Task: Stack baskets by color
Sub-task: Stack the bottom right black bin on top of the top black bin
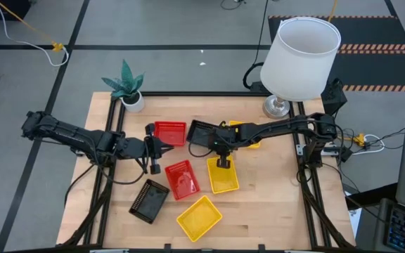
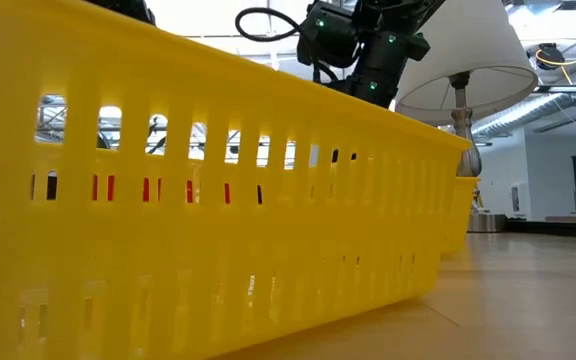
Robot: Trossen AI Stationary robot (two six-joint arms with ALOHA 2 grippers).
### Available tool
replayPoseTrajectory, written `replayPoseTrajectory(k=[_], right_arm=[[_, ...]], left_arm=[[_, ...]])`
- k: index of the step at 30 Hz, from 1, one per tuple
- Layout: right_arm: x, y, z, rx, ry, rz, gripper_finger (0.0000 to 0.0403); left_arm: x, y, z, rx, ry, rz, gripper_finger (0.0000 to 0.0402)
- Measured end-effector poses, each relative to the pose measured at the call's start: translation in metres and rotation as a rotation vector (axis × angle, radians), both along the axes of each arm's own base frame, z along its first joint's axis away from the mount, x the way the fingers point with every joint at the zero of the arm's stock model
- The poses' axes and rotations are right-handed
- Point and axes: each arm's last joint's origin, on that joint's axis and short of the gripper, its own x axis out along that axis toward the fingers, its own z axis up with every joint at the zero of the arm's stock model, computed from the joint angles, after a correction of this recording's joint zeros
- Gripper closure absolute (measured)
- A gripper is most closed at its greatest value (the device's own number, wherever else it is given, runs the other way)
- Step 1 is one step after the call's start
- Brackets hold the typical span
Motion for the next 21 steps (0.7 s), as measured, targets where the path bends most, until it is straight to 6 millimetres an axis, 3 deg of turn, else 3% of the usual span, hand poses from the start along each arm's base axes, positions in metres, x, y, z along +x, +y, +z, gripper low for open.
replayPoseTrajectory(k=[21], right_arm=[[-0.007,-0.012,-0.002,-0.041,0.067,-0.058,0.0401]], left_arm=[[0.000,0.000,0.000,-0.001,0.000,0.000,0.0376]])
